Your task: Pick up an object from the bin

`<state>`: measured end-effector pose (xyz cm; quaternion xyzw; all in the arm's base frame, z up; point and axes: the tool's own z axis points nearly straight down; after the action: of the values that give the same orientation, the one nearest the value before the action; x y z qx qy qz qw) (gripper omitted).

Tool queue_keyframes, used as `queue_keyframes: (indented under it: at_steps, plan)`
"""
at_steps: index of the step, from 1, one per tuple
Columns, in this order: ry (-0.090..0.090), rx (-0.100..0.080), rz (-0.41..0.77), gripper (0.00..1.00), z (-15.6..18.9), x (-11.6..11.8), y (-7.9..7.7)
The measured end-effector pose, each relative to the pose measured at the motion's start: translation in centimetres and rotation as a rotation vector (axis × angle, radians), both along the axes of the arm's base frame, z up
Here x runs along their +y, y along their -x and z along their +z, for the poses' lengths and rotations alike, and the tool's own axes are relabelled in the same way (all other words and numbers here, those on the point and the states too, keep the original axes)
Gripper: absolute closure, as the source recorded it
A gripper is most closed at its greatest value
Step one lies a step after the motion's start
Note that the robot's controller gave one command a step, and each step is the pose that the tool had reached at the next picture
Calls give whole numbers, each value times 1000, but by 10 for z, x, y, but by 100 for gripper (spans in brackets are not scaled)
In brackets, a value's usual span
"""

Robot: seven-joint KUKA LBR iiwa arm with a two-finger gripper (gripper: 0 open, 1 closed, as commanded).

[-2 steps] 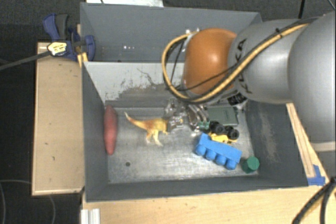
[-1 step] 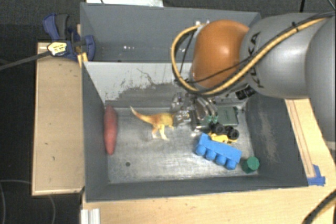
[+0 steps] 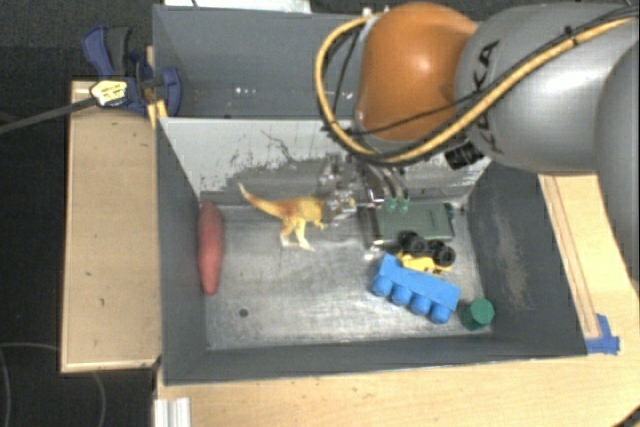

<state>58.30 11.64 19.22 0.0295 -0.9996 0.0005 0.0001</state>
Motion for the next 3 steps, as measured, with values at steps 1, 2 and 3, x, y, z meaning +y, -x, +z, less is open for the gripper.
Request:
queue_keyframes:
  at_steps: [1, 2, 3]
  plan:
    - [-5, -13, -1, 100, -28, -8, -4]
    - [1, 12, 35, 100, -16, -15, 12]
    - [-2, -14, 185, 100, -33, -18, 1]
